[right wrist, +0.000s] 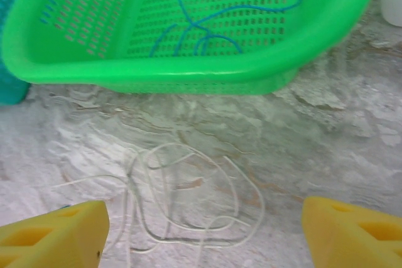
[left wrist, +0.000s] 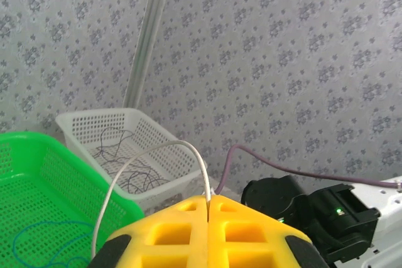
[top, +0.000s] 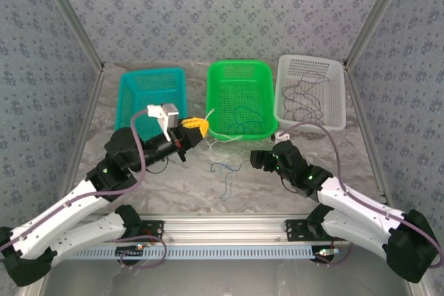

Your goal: Untangle the cables

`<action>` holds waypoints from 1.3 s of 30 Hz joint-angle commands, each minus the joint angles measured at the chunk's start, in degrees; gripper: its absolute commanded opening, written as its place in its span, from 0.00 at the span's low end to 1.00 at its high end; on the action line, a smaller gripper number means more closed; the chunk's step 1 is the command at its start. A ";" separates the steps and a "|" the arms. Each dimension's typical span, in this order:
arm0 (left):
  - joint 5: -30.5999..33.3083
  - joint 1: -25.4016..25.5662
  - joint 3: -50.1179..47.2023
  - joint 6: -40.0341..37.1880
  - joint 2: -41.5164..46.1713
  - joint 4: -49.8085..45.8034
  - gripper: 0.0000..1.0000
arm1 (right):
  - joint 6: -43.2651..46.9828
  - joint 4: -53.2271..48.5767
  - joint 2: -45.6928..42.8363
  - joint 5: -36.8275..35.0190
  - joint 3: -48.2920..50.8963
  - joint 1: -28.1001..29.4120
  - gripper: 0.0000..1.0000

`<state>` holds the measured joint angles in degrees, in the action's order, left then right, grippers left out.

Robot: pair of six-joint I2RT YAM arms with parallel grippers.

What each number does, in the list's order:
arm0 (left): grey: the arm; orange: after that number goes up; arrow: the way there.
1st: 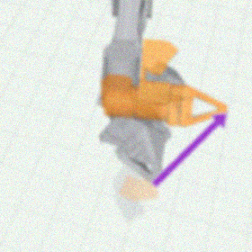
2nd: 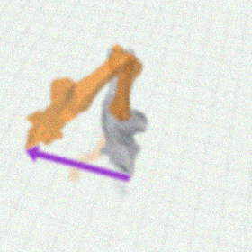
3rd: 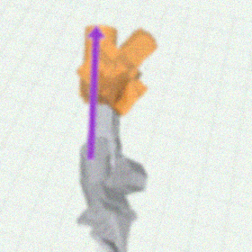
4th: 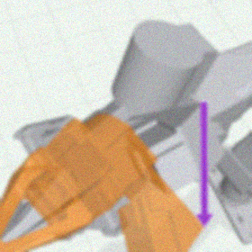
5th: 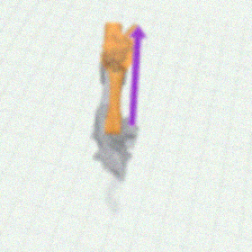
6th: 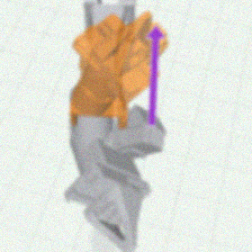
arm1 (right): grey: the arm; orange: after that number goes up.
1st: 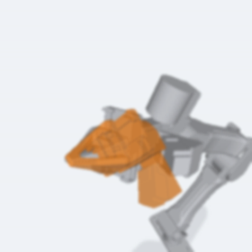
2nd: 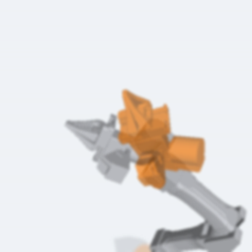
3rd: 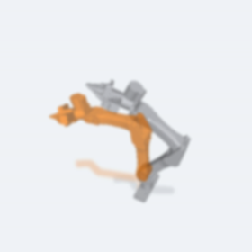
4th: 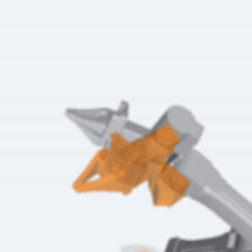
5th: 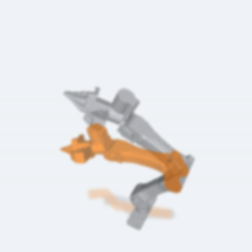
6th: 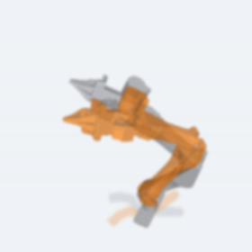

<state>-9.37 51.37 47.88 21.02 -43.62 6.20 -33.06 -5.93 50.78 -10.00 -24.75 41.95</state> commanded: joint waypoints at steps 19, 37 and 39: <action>1.90 -0.40 0.11 1.64 -1.01 4.43 0.00 | 13.63 15.04 9.82 11.32 1.59 6.07 0.96; 6.43 -0.40 -0.85 3.31 -0.87 5.46 0.00 | 8.58 31.12 24.52 3.94 -1.66 17.08 0.96; 6.42 -0.40 -1.07 3.80 -0.91 6.04 0.00 | 8.78 32.51 25.62 3.16 -2.40 17.91 0.96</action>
<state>-4.36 51.35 47.40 23.86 -45.10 9.23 -23.59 22.92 75.05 -4.16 -24.93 58.74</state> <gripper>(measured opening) 0.042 0.961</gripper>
